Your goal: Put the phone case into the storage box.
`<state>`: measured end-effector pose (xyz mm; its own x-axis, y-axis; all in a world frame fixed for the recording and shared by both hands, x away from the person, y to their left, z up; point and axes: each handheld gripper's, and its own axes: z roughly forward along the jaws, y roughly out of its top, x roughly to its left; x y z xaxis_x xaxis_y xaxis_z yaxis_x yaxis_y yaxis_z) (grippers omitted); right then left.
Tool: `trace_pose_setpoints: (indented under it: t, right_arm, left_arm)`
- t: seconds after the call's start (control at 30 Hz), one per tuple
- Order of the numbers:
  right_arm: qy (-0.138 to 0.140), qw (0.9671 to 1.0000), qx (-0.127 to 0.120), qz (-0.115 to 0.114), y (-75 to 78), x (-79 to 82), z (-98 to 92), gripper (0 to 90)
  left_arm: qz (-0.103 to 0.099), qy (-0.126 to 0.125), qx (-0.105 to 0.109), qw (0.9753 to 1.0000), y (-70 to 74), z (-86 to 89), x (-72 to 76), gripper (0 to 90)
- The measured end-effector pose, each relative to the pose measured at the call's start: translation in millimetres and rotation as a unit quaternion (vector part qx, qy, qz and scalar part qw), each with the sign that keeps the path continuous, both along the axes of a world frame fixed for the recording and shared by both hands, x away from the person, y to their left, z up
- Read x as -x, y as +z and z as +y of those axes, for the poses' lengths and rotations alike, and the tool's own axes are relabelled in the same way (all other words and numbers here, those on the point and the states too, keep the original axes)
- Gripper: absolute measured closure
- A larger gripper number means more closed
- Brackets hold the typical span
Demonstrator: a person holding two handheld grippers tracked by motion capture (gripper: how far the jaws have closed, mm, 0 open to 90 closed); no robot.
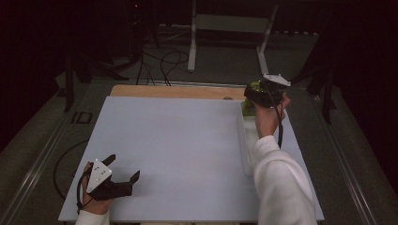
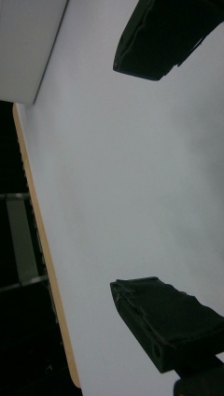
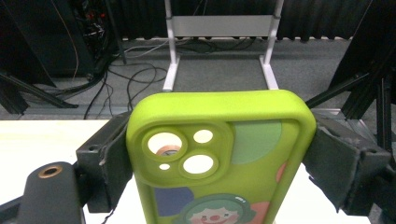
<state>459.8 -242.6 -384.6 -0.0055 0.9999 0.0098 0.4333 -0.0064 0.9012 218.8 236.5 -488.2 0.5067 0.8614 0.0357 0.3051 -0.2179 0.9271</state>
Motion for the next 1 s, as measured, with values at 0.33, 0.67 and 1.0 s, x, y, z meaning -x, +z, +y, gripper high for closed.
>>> trace_pose_setpoints:
  t: [0.33, 0.67, 1.0]
  right_arm:
    - [-0.005, 0.9999, 0.001, 0.012, -9.8, -4.5, -0.6, 16.1]
    - [-0.009, 0.9996, 0.005, 0.026, -19.4, -6.4, -1.2, 16.0]
    - [-0.012, 0.999, 0.005, 0.042, -27.8, -9.3, 0.3, 16.0]
  left_arm:
    - [-0.001, 0.0, 0.001, 1.0, 0.2, 0.8, 0.3, 0.0]
    - [-0.002, 0.0, 0.001, 1.0, 0.5, 1.7, 0.9, 0.1]
    - [-0.002, 0.001, 0.001, 1.0, 0.4, 2.2, 0.9, 0.1]
